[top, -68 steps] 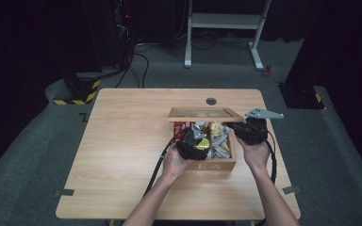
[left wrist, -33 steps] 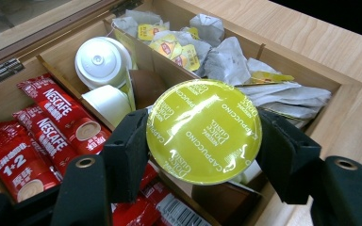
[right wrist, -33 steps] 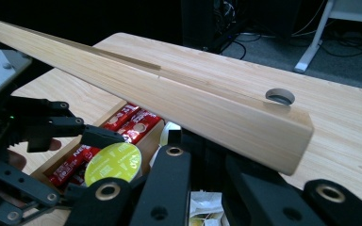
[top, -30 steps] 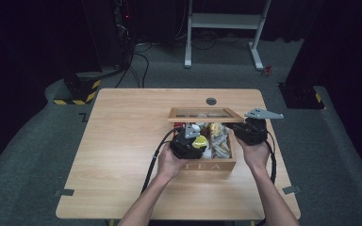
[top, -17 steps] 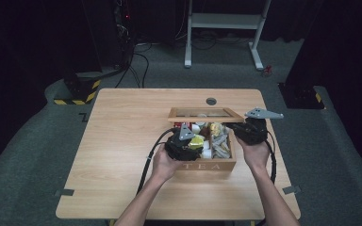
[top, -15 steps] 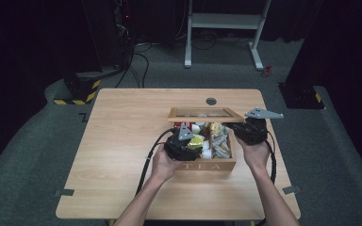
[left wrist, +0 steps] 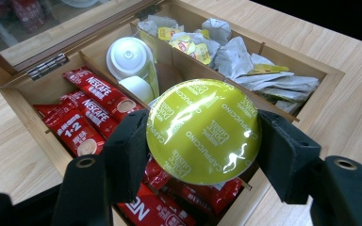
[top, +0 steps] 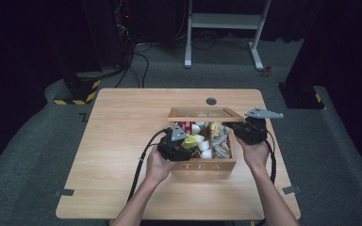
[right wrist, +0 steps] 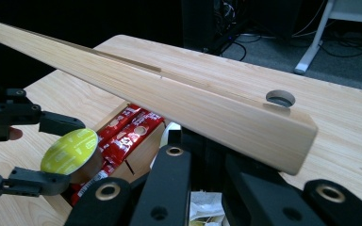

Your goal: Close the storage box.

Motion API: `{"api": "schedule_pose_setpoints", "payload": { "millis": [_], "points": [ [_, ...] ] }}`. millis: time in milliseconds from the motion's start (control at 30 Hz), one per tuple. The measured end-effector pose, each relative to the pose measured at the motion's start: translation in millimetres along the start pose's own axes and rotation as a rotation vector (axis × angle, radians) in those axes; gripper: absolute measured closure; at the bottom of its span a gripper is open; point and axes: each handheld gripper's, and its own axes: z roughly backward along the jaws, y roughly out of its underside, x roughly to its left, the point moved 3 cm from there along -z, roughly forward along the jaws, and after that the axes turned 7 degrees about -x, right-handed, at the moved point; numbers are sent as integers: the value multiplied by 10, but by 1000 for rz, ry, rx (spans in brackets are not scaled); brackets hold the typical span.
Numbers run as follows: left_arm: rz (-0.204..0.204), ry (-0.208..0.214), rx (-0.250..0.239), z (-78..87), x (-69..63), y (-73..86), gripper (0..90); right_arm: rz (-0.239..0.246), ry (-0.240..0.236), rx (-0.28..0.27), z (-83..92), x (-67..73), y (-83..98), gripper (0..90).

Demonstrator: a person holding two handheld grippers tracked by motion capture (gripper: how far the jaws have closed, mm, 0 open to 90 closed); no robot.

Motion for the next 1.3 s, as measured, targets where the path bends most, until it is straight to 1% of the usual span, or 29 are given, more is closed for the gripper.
{"api": "schedule_pose_setpoints", "payload": {
  "millis": [133, 233, 267, 333, 400, 500, 800, 867, 1000, 1067, 1267, 1300],
  "points": [
    [-4, -4, 1, 29, 16, 18, 386, -2, 2, 1, -1, 4, 0, 900],
    [13, -8, -7, 73, 51, 62, 386, 0, -1, 0, -9, 5, 1, 900],
    [13, -8, -7, 73, 51, 62, 386, 0, -1, 0, -9, 5, 1, 900],
    [34, -14, -8, 103, 96, 91, 387, -3, -3, 0, -26, 11, 1, 900],
    [37, -16, -8, 112, 103, 91, 387, -3, -6, 1, -34, 15, 1, 900],
    [50, -26, -23, 161, 129, 83, 386, 0, -5, 2, -41, 22, -2, 900],
    [66, -49, -35, 241, 201, 116, 386, 5, -3, 4, -39, 23, -7, 900],
    [74, -61, -36, 285, 248, 140, 386, 3, -5, 2, -39, 22, -7, 900],
    [84, -72, -42, 337, 292, 154, 386, 6, -4, 3, -40, 21, -10, 900],
    [92, -83, -48, 395, 342, 173, 386, 5, -4, 2, -39, 21, -8, 900],
    [98, -103, -53, 468, 418, 200, 386, 5, -3, 3, -40, 22, -12, 900],
    [112, -110, -60, 500, 445, 211, 386, 5, -3, 4, -39, 22, -11, 900]
  ]
}}
